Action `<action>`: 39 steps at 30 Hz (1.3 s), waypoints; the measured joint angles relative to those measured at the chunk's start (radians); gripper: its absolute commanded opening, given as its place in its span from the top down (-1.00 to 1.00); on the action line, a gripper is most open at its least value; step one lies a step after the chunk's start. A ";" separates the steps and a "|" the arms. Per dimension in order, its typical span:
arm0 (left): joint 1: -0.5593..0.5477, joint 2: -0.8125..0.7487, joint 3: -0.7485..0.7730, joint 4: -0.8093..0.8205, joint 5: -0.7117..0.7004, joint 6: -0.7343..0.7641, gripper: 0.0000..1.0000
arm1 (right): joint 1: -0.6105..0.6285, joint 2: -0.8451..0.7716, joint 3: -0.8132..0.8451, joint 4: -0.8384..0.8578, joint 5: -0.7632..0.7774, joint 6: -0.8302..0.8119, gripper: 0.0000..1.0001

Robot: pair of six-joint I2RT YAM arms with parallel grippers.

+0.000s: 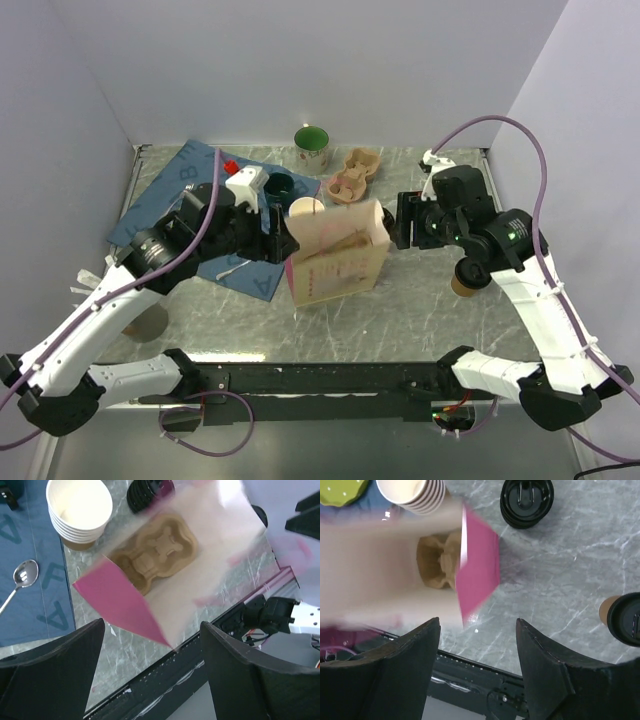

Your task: Pack the takeout coffee

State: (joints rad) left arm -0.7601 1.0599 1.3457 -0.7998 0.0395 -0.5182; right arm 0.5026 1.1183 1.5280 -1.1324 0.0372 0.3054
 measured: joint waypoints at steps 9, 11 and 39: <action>-0.009 0.072 0.064 -0.042 -0.035 -0.020 -0.61 | -0.002 0.026 0.001 -0.001 -0.053 0.001 -0.37; -0.013 0.082 0.076 -0.061 -0.060 -0.028 -0.63 | -0.002 0.045 0.004 0.004 -0.059 0.001 -0.36; -0.014 0.249 0.145 -0.069 -0.154 -0.098 0.98 | -0.031 0.317 0.320 -0.063 -0.048 -0.010 -0.41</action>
State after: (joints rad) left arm -0.7742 1.3087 1.4910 -0.8688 -0.1146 -0.6163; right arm 0.4721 1.4357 1.8477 -1.1954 -0.0109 0.2951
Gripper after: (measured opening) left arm 0.042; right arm 0.668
